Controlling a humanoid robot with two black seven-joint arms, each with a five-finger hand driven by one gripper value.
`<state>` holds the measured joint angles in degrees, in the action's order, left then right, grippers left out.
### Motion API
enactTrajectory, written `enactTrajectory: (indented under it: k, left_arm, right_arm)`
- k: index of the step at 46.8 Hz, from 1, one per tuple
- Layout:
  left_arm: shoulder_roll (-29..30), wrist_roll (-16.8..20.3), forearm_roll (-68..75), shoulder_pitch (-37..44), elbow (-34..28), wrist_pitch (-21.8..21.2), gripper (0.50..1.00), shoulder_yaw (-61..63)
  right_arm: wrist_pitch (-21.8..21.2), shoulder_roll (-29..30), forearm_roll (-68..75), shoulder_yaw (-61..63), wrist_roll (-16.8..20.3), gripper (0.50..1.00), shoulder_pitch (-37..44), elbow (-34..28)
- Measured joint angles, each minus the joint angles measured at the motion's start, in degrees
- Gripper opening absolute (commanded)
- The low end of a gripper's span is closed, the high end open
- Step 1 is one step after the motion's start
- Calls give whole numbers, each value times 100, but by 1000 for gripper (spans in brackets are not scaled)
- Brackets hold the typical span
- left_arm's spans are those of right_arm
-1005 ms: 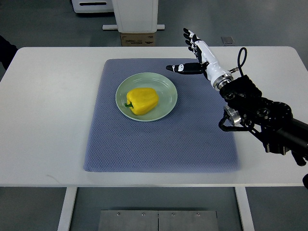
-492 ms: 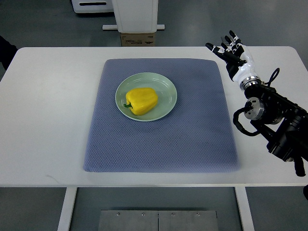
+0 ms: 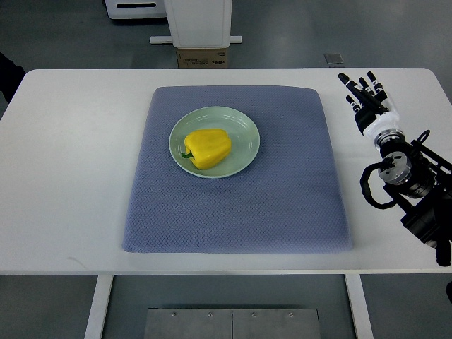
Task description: Place yellow pepper on plate with right hand
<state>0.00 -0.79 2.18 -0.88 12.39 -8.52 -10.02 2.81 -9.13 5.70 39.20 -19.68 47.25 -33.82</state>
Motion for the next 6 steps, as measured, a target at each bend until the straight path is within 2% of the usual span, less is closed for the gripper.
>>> enactTrajectory:
  k: [6]
  left_arm:
    - [0,0,0,0,0,0,1000,0]
  right_arm:
    - [0,5,6,-16,-1,1000,-145,-2]
